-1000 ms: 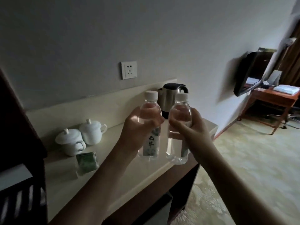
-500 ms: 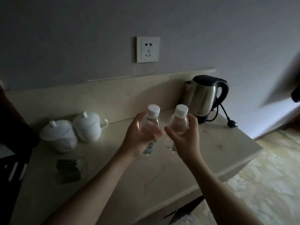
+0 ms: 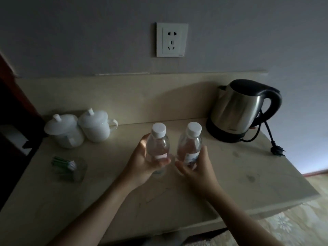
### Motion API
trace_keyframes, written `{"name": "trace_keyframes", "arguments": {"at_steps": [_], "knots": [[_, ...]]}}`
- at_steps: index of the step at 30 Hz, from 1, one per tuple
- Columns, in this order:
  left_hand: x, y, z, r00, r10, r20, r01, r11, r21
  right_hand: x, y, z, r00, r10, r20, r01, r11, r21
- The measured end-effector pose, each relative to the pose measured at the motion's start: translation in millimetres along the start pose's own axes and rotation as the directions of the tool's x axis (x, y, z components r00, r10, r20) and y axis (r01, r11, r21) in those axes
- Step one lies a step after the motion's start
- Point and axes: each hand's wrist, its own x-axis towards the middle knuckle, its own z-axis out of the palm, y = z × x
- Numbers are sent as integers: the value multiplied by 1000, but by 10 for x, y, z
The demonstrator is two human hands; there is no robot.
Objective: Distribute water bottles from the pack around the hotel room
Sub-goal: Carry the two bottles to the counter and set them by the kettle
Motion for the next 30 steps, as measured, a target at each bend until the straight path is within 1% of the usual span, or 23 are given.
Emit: {"name": "trace_keyframes", "arguments": {"at_steps": [3,6,13,17,23,27,30], "knots": [[-181,-102,-51,994,-106,-12,107,983,148,20,193,-135,989,51,142,-36,994,-100],[-201,-138,-93,991,-135,-25,137,961,242,152,222,-156,983,43,176,-15,987,-160],[377,-247,-73,992,-58,-108,81,970,230,815,273,137,998,25,65,-13,985,-172],[741,-342,-135,988,-1,-154,45,959,279,1123,270,274,999,31,30,-26,989,-149],[1058,-377,-149,979,37,-201,11,972,236,1342,305,368,998,59,5,-58,989,-138],[1150,-403,-178,979,32,-203,14,975,221,1424,304,412,998,67,-14,-69,989,-129],[1197,-407,-188,975,84,-205,-34,971,236,1480,309,459,996,81,-27,-83,989,-119]]}}
